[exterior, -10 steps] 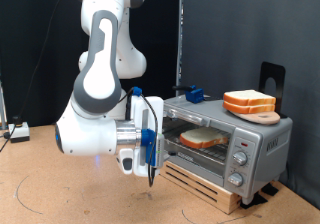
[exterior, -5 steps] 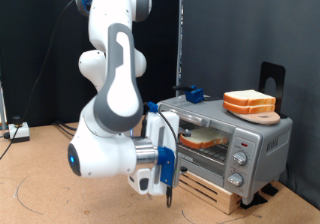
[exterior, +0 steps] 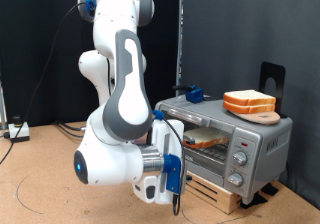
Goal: Make a piece of toast with the oven
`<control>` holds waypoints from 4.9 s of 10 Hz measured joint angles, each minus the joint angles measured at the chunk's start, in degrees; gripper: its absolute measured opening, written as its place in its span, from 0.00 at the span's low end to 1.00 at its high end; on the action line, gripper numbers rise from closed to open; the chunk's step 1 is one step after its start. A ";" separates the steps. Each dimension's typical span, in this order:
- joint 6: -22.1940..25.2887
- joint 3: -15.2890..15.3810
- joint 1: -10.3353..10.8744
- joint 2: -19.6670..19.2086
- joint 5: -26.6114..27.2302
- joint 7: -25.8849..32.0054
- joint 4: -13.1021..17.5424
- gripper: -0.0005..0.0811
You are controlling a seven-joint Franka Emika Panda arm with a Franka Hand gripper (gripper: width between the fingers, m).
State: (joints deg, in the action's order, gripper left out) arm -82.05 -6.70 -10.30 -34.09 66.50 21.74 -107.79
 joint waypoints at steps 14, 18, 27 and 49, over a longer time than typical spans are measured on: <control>-5.31 8.70 6.03 -14.66 3.19 -1.27 12.24 1.00; -5.23 8.73 5.89 -14.65 3.32 -1.64 12.11 0.70; -3.38 8.79 4.61 -14.49 3.73 -1.35 11.81 0.12; -0.62 2.61 2.17 -8.35 -1.65 17.17 8.92 0.99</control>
State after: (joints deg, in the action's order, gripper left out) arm -82.68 -4.09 -8.13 -42.44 64.84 38.91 -98.87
